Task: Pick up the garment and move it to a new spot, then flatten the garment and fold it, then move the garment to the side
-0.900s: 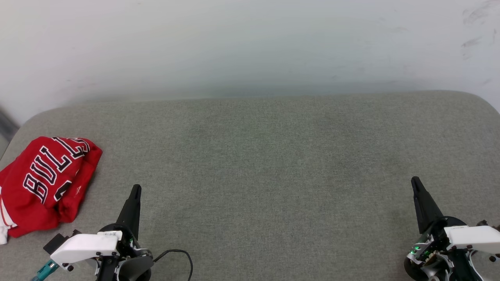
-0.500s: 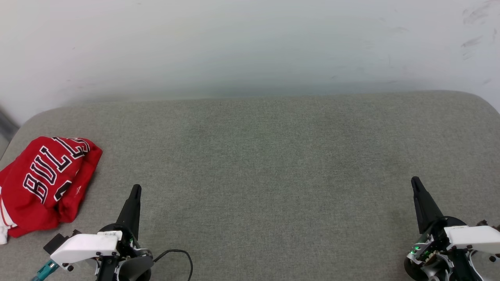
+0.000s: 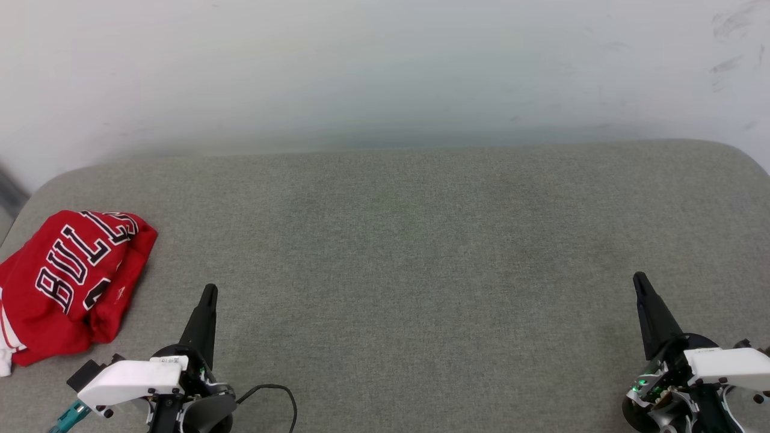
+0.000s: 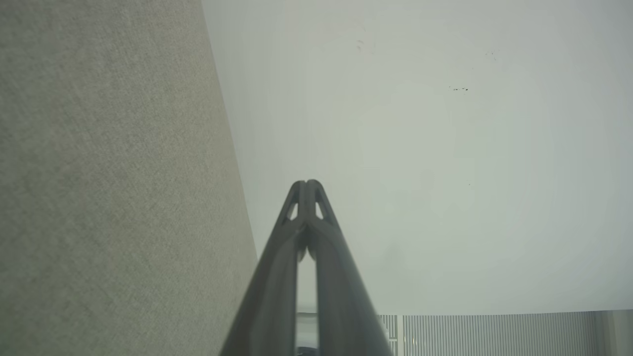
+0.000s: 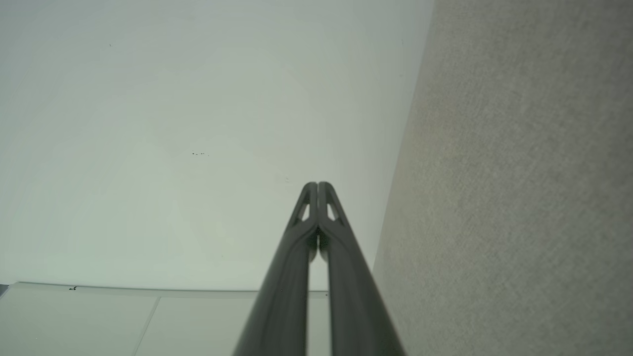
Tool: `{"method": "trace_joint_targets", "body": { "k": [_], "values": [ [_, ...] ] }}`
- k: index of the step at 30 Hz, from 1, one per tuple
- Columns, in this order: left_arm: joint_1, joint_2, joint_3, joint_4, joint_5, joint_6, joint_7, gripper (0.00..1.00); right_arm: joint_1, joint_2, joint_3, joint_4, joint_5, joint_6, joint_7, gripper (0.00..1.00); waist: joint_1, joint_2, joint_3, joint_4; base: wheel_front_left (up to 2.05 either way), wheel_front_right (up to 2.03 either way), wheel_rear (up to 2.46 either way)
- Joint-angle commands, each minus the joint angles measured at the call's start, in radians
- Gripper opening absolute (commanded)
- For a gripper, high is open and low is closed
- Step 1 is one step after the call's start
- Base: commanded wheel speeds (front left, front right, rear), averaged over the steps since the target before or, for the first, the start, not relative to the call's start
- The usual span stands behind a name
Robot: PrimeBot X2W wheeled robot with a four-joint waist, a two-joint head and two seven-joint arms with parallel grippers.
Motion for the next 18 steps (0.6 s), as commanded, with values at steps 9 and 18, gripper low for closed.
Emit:
{"method": "trace_joint_targets", "body": {
  "k": [9,18],
  "values": [
    [-0.008,-0.002,0.005,0.000,0.003,-0.003,0.005,0.00,-0.011,0.004,0.001,0.001,0.004,0.000,0.000,0.00,0.0000,0.0000,0.000,0.000,0.00,0.00,0.00],
    [-0.008,-0.002,0.005,0.000,0.003,-0.003,0.005,0.00,-0.011,0.004,0.001,0.001,0.004,0.000,0.000,0.00,0.0000,0.0000,0.000,0.000,0.00,0.00,0.00]
  ]
}}
